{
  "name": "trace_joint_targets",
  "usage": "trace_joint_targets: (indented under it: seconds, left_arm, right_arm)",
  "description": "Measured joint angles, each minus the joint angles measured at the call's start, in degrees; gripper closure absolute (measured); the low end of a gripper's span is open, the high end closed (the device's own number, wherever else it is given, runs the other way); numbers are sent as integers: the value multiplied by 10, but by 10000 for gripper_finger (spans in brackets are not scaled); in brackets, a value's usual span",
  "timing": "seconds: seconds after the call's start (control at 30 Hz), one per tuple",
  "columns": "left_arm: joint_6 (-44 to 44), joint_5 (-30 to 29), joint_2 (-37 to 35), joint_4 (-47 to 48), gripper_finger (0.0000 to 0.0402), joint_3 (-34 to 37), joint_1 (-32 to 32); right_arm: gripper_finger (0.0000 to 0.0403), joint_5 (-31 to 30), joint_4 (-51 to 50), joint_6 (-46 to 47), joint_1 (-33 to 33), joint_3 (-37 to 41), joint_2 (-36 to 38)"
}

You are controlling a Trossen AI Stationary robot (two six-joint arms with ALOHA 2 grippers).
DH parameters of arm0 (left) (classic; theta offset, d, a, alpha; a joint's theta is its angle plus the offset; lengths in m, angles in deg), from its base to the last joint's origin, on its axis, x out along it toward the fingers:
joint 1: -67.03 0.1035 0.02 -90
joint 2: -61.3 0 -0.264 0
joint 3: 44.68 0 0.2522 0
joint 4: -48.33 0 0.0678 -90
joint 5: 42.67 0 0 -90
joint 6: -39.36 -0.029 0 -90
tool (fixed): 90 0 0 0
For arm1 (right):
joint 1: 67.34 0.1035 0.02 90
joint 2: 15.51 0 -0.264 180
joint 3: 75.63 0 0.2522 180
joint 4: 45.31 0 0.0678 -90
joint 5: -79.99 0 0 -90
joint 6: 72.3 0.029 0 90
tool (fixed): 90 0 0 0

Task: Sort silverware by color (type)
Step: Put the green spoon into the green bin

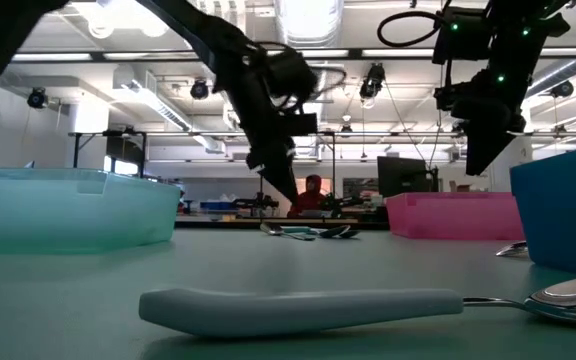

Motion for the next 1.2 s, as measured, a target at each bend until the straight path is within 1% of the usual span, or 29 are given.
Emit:
trace_joint_targets:
  seconds: [0.17, 0.23, 0.4, 0.63, 0.83, 0.9, 0.97, 1.2]
  left_arm:
    - [-27, 14, 83, 108, 324, -109, 22]
    - [-41, 16, 114, 135, 325, -153, 25]
    - [-103, 25, 172, 230, 326, -258, 28]
    - [-156, 26, 236, 305, 326, -367, 37]
    - [-179, 21, 267, 344, 326, -426, 49]
    - [-194, 21, 272, 374, 326, -438, 53]
    - [-217, 20, 275, 401, 326, -439, 59]
    - [-244, 21, 275, 401, 326, -437, 89]
  right_arm:
    - [261, 0, 0, -1, 0, 0, 0]
    - [263, 0, 0, -1, 0, 0, 0]
    - [266, 0, 0, -2, 0, 0, 0]
    - [263, 0, 1, -12, 0, 0, 0]
    - [269, -1, 2, -16, 0, 0, 0]
    - [270, -1, 2, -20, 0, 0, 0]
    - [270, -1, 3, -25, 0, 0, 0]
    - [270, -5, 7, -25, 0, 0, 0]
